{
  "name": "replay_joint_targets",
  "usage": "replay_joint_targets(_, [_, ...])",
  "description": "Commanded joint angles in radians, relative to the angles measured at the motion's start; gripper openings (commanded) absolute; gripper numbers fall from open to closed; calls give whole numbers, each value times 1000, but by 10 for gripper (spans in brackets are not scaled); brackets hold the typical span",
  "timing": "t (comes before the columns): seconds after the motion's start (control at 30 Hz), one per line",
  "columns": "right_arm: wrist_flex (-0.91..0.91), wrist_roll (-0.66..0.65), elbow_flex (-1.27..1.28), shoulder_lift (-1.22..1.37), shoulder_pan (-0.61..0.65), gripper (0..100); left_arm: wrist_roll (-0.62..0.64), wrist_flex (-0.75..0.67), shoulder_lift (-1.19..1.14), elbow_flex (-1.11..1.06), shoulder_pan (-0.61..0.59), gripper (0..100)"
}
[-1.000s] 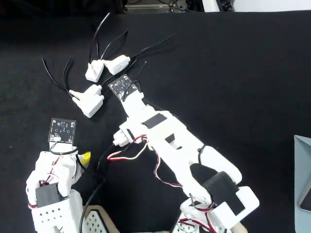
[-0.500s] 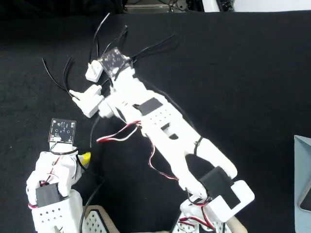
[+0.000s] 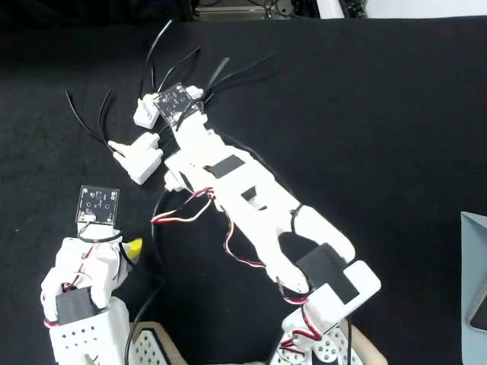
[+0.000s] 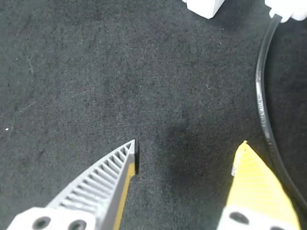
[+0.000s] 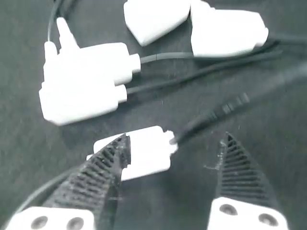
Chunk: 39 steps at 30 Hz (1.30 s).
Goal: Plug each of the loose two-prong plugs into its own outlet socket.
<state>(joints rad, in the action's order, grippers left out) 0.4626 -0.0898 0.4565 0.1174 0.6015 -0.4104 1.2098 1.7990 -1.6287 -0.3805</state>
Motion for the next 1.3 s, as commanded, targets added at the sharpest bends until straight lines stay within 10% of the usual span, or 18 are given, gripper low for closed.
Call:
replay_joint_targets(0.0, [117,-6,-56,-127,-8,283,3,-14,2,5,-15,321])
replay_joint_targets(0.37, [623,0,45,-444,-71,261,3,-14,2,5,-15,321])
replay_joint_targets(0.57, [488,-8,277,-567,-135,7,8,-15,2,7,-16,301])
replay_joint_targets(0.83, [354,0,624,-889,-166,13,5,-51,2,8,-7,22])
replay_joint_targets(1.27, [233,2,1145,-1563,-315,12,17,-54,2,16,-4,28])
